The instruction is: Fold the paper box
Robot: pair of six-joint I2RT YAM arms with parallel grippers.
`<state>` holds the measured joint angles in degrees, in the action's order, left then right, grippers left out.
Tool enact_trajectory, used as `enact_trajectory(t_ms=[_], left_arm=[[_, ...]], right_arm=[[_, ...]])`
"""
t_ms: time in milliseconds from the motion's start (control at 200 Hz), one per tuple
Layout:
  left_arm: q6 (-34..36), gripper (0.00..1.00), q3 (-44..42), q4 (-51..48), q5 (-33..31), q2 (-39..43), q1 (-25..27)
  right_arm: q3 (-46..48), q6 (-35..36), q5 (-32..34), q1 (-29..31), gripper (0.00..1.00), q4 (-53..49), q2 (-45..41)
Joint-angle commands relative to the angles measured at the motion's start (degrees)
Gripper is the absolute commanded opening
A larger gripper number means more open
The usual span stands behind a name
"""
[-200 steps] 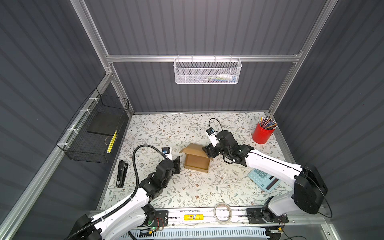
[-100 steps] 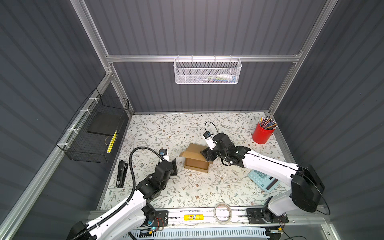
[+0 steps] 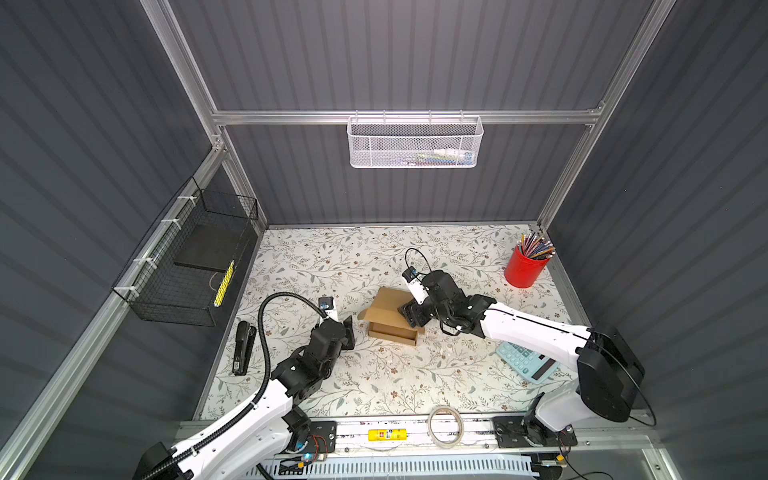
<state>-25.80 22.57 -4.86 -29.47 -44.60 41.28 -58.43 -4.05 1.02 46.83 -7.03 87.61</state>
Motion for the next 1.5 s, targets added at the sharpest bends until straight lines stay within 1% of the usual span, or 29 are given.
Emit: enact_trajectory(t_ms=[0,540,925,1151,1286,1496], left_arm=[[-0.32,0.52,1.95,0.45,-0.59,-0.55,0.19],[0.05,0.53,2.57,2.18,0.64,-3.04,0.13],[0.31,0.53,3.0,3.19,1.44,-4.58,0.11],[0.41,0.53,3.18,3.53,1.87,-5.1,-0.1],[0.57,0.53,3.44,4.19,2.55,-6.0,-0.32],[0.92,0.53,4.13,5.43,4.13,-8.17,-0.67]], right_arm=[[1.11,-0.87,-0.01,0.35,0.76,0.26,0.98],[3.36,-2.87,-0.59,0.81,0.75,1.66,2.82],[5.16,-4.36,-0.84,0.98,0.72,2.67,3.7],[5.96,-4.81,0.38,1.07,0.72,2.22,4.06],[6.64,-6.27,2.19,1.07,0.72,1.41,4.47],[8.32,-9.27,2.6,1.07,0.72,2.07,5.28]])
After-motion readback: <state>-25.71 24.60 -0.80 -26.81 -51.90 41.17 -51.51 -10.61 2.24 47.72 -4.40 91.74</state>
